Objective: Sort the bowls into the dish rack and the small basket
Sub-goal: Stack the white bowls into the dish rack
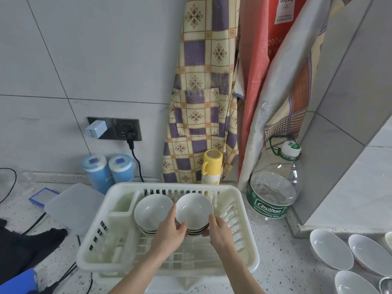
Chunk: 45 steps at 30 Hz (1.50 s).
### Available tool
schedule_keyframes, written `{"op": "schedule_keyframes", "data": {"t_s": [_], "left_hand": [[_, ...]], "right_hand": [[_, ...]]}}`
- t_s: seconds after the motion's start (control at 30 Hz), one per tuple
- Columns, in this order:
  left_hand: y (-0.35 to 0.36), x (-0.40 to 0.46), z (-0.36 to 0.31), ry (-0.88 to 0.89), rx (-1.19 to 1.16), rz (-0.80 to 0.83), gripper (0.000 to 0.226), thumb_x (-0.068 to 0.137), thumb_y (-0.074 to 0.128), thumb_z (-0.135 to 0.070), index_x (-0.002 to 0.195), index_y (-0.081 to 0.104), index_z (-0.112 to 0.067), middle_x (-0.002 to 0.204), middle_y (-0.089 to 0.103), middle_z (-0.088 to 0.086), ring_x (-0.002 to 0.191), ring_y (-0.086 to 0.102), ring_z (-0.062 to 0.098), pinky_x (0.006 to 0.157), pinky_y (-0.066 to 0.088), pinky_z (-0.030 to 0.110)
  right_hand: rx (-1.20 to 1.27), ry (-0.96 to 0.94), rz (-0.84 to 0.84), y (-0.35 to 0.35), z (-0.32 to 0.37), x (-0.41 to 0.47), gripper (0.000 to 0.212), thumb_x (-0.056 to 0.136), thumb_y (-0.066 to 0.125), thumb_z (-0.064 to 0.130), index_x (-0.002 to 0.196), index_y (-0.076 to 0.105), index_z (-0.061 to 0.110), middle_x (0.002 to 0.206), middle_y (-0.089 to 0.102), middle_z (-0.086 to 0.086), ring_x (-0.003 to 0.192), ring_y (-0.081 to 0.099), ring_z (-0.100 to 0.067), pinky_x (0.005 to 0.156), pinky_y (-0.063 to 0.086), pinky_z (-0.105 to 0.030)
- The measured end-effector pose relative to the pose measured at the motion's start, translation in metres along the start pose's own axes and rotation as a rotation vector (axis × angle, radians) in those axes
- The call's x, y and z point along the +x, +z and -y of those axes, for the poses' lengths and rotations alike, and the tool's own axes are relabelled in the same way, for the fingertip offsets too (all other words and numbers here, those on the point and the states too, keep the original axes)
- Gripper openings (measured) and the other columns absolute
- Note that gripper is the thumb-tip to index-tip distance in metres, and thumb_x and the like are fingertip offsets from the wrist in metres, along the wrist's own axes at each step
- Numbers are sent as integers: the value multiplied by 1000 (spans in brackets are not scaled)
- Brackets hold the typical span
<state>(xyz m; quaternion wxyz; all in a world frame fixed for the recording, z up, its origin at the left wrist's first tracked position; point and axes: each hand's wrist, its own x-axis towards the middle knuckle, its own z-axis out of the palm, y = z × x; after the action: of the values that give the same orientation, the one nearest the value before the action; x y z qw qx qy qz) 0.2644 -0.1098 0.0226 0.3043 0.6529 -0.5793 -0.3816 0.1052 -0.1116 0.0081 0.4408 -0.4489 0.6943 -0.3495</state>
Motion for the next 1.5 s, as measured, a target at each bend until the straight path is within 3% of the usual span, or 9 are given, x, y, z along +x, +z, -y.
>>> {"op": "schedule_keyframes", "data": {"t_s": [0.17, 0.4, 0.6, 0.8, 0.97, 1.07, 1.23, 1.37, 1.5], "left_hand": [[3, -14, 7, 41, 38, -12, 56, 94, 58, -27, 145, 36, -27, 74, 71, 9, 71, 70, 18, 72, 53, 38], [8, -25, 0, 32, 55, 39, 63, 97, 56, -28, 154, 29, -20, 78, 74, 3, 54, 54, 1, 53, 40, 12], [11, -46, -5, -12, -109, 0, 29, 96, 56, -21, 125, 54, -23, 71, 74, 4, 47, 56, -3, 48, 42, 14], [15, -74, -10, -83, -246, -114, 5, 93, 63, -25, 89, 66, -22, 57, 68, 3, 54, 65, 8, 56, 47, 20], [34, -95, -28, -107, -273, -151, 14, 90, 64, -26, 77, 66, -23, 56, 67, 4, 50, 60, 6, 57, 43, 28], [57, -109, -51, -98, -298, -141, 26, 88, 64, -22, 63, 62, -25, 53, 62, 2, 48, 55, 6, 52, 41, 23], [130, -140, -89, -112, -310, 16, 22, 81, 61, -35, 64, 59, -21, 53, 60, 0, 46, 45, 8, 52, 35, 28], [217, -169, -106, -214, -113, 373, 25, 88, 56, -48, 84, 64, -24, 65, 71, -3, 47, 51, 7, 57, 44, 24], [286, -200, -115, -240, 30, 569, 43, 78, 49, -65, 108, 56, -35, 74, 71, -10, 84, 67, 4, 84, 48, 27]], "right_hand": [[6, 44, 34, -1, 4, -2, 24, 98, 32, 42, 87, 52, 35, 74, 73, -3, 55, 52, -16, 58, 47, -29], [-59, 39, 59, -1, 5, -2, 37, 100, 27, 41, 113, 58, 25, 79, 73, -3, 51, 52, -14, 49, 44, -21], [-88, 4, -19, -2, 4, -6, 46, 98, 28, 48, 130, 50, 23, 103, 70, -7, 96, 64, -24, 84, 48, -39], [-138, -86, -194, -6, 19, -20, 50, 98, 28, 46, 145, 32, 29, 124, 65, -8, 112, 59, -32, 81, 39, -38], [65, -250, -172, -41, 22, -43, 40, 97, 39, 38, 137, 38, 38, 75, 64, 11, 67, 60, -3, 62, 44, -31], [149, -310, -198, -91, 0, -60, 32, 97, 47, 26, 127, 48, 38, 61, 55, 9, 50, 48, -2, 53, 41, -24], [154, -201, -280, -199, -53, -84, 29, 94, 50, 14, 114, 59, 33, 64, 63, 6, 55, 53, 1, 54, 42, -14], [106, -62, -354, -273, -95, -95, 25, 92, 50, 10, 106, 67, 23, 71, 68, 3, 63, 58, 3, 53, 41, -9], [2, 88, -384, -324, -130, -103, 26, 90, 48, 12, 107, 65, 25, 80, 71, 10, 91, 60, -15, 75, 43, -32]]}}
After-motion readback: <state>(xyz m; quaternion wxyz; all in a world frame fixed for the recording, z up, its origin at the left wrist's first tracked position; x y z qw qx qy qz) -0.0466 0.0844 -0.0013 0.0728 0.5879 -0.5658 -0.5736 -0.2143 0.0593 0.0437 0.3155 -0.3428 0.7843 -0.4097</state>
